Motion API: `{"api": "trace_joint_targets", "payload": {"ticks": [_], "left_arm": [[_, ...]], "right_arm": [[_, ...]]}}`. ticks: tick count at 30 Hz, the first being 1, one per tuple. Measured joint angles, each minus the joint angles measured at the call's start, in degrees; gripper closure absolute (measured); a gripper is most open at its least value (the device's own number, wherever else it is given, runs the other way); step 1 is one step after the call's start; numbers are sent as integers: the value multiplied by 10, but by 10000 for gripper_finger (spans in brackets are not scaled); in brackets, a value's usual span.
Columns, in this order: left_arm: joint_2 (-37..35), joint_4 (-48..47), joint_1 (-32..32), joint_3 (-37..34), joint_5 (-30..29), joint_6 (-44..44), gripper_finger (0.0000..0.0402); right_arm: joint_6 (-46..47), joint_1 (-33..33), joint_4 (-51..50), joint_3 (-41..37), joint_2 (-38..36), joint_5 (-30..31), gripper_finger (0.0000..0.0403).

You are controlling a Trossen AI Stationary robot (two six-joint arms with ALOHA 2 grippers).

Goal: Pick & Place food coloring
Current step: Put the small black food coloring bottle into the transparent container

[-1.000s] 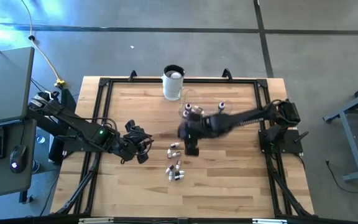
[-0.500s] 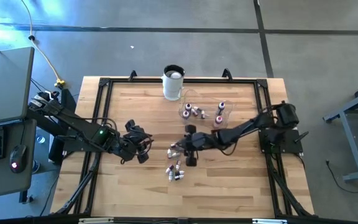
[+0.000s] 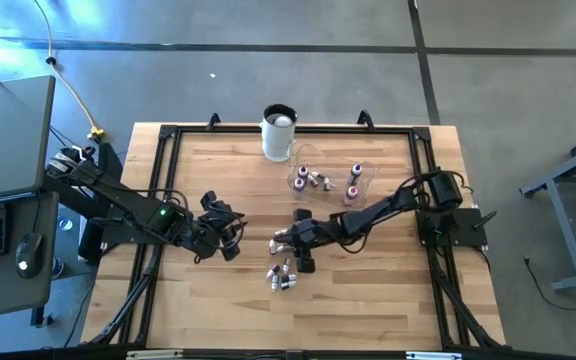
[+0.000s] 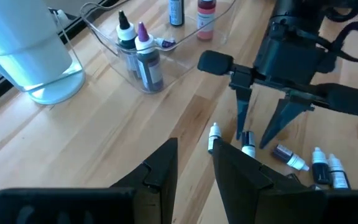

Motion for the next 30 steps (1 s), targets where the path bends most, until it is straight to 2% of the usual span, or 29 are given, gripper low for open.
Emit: {"api": "trace_joint_targets", "payload": {"ticks": [10, 18, 21, 25, 27, 30], "left_arm": [[0, 1, 0, 0, 6, 0, 303], [0, 1, 0, 0, 7, 0, 303], [0, 1, 0, 0, 7, 0, 303], [0, 0, 0, 0, 7, 0, 303], [0, 1, 0, 0, 7, 0, 303], [0, 1, 0, 0, 7, 0, 303]], "right_arm": [[13, 0, -5, 1, 33, 7, 274], [41, 0, 0, 1, 34, 4, 331], [43, -1, -6, 0, 23, -1, 337], [30, 1, -39, -2, -26, -4, 322], [22, -4, -70, -1, -68, 27, 318], [-19, -20, -155, 0, -132, 128, 323]]}}
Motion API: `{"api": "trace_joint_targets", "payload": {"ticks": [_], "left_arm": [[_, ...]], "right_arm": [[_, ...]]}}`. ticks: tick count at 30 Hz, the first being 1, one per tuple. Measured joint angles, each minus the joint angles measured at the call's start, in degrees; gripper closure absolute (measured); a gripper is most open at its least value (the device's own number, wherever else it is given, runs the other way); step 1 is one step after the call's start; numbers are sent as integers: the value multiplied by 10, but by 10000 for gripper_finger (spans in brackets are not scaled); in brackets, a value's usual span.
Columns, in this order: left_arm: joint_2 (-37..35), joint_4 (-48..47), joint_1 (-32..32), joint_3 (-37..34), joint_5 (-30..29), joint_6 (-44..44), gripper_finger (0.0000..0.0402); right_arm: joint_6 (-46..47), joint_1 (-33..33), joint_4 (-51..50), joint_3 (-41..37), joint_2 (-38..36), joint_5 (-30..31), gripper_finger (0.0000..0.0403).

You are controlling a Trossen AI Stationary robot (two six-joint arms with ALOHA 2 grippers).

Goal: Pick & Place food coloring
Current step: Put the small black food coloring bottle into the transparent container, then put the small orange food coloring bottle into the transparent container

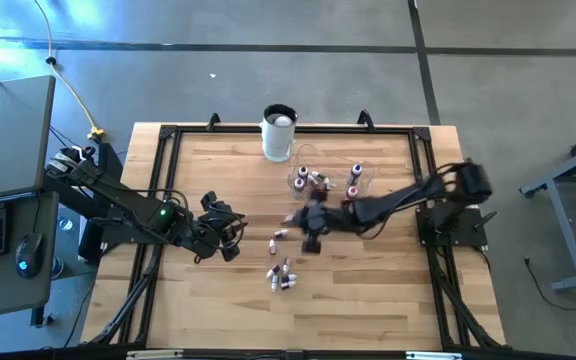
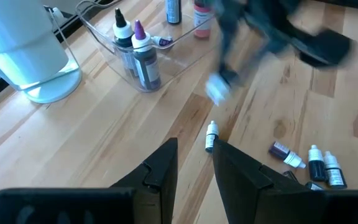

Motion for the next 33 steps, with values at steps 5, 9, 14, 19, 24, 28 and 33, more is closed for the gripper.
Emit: {"api": "trace_joint_targets", "payload": {"ticks": [5, 9, 14, 19, 24, 28, 33], "left_arm": [[0, 1, 0, 0, 0, 0, 303], [0, 0, 0, 0, 0, 0, 303], [0, 1, 0, 0, 0, 0, 303], [0, 0, 0, 0, 0, 0, 303], [0, 0, 0, 0, 0, 0, 303], [0, -1, 0, 0, 2, 1, 303], [0, 0, 0, 0, 6, 0, 303]], "right_arm": [[-8, -61, -149, 0, -100, 138, 335], [25, -137, -224, 0, -133, 108, 326], [7, -209, -248, 0, -109, 36, 326], [-6, -240, -252, 0, -72, -45, 325], [-41, -249, -272, -1, -36, -88, 309], [-50, -248, -267, 0, -26, -76, 296], [-58, -247, -265, 2, -39, -69, 278]]}}
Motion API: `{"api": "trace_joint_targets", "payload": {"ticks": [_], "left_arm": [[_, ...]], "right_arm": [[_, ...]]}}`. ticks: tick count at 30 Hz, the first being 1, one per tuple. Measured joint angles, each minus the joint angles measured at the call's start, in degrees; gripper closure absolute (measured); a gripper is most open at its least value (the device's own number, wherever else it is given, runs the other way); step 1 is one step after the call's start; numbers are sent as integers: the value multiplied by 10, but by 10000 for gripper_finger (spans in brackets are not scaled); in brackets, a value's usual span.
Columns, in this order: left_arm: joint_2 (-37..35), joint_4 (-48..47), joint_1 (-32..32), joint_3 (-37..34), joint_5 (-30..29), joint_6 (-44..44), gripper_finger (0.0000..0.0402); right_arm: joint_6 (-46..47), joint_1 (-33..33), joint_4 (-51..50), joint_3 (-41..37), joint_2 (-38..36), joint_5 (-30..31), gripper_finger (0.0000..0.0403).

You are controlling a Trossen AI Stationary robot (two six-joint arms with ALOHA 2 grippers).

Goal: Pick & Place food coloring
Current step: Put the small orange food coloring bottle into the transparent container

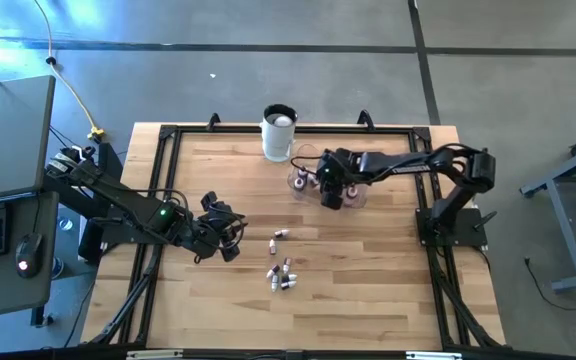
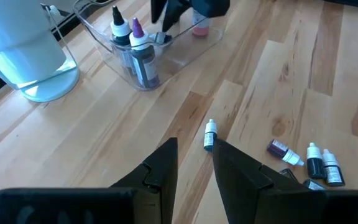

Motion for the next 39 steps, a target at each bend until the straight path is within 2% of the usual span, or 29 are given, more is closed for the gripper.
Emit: {"api": "trace_joint_targets", "payload": {"ticks": [6, 10, 14, 18, 23, 26, 29, 39], "left_arm": [[0, 0, 0, 0, 0, 0, 303], [0, 0, 0, 0, 2, 0, 303], [0, 0, 0, 0, 6, -2, 303], [0, 0, 0, 0, 6, -2, 303], [0, 1, 0, 0, 6, -2, 303], [0, 1, 0, 0, 6, -2, 303], [0, 1, 0, 0, 6, -2, 303], [0, 0, 0, 0, 6, -1, 303]], "right_arm": [[15, 30, -69, 66, -27, 12, 260], [63, 90, -73, 107, -31, -26, 256], [61, 183, -13, 109, -23, -70, 258], [41, 268, 74, 109, 8, -72, 256], [-13, 333, 207, 109, 84, -84, 258], [-53, 341, 264, 109, 130, -135, 257], [-85, 333, 274, 109, 162, -183, 257], [-91, 270, 260, 109, 212, -211, 270]]}}
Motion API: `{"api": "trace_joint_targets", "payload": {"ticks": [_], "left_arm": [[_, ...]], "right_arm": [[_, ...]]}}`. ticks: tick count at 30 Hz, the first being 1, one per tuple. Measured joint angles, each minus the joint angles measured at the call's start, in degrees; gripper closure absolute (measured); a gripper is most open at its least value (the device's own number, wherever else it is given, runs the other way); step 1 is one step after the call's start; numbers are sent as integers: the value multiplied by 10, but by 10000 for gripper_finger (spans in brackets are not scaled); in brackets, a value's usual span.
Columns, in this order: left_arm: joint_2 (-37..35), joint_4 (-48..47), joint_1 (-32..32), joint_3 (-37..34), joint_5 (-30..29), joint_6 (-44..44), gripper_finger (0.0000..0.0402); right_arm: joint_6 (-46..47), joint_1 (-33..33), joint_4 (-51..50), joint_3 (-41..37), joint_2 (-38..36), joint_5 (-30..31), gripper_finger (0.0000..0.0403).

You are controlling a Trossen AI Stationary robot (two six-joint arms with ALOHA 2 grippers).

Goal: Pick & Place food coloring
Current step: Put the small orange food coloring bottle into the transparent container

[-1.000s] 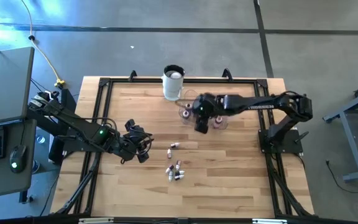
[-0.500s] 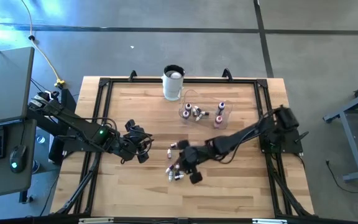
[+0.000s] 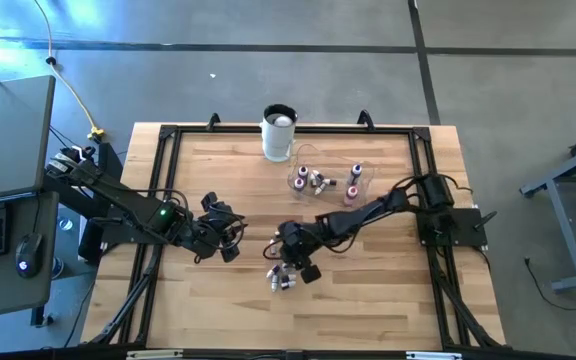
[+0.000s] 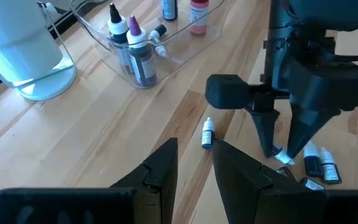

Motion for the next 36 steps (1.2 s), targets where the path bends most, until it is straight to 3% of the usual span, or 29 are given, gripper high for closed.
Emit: {"api": "trace_joint_targets", "payload": {"ticks": [9, 13, 16, 22, 27, 30, 36], "left_arm": [[0, 0, 0, 0, 1, 1, 303], [0, 0, 0, 0, 1, 1, 303], [0, 0, 0, 0, 1, 1, 303], [0, 0, 0, 0, 1, 1, 303], [0, 0, 0, 0, 2, 1, 303], [0, 0, 0, 0, 3, 1, 303], [0, 0, 0, 0, 3, 1, 303]], "right_arm": [[-11, 3, -23, 0, 12, 5, 270], [17, 11, -25, 0, 11, 47, 272], [72, 13, -25, 0, 11, 80, 284], [82, 12, -21, 0, 7, 68, 331], [101, 10, -60, 15, -19, 81, 333], [94, 8, -122, 43, -59, 145, 317], [41, -22, -297, 91, -142, 381, 324]]}}
